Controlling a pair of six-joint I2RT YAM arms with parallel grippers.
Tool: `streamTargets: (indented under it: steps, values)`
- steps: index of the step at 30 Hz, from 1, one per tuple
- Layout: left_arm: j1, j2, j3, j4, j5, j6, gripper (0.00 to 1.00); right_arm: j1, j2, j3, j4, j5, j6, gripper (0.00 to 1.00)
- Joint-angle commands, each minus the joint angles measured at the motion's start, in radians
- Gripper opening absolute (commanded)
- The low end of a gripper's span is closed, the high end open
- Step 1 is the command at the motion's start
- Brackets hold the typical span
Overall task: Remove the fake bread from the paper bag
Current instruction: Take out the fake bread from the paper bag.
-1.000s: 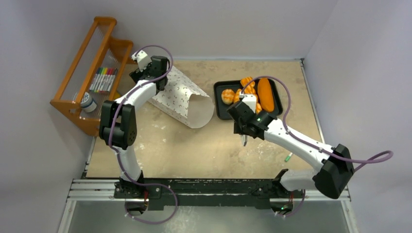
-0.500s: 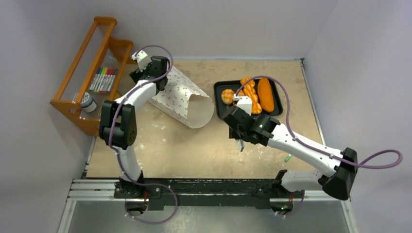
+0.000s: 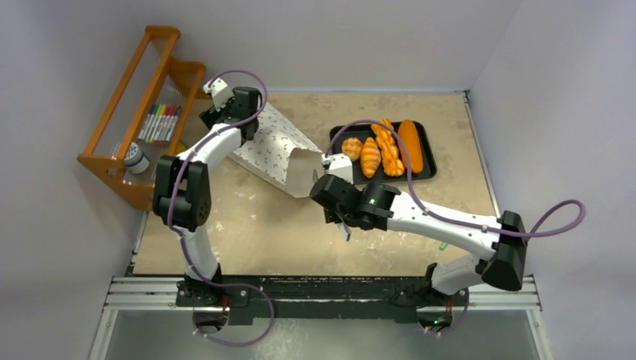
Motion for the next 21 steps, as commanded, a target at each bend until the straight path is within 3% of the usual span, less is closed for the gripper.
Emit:
streamTargets:
  steps: [1, 21]
  values:
    - [-0.004, -0.067, -0.008, -0.029, -0.038, 0.031, 1.0, 0.0, 0.048, 0.059, 0.139, 0.026, -0.087, 0.39]
    - [-0.002, -0.107, 0.047, -0.052, -0.069, 0.061, 1.0, 0.019, 0.301, 0.307, 0.44, -0.168, -0.373, 0.38]
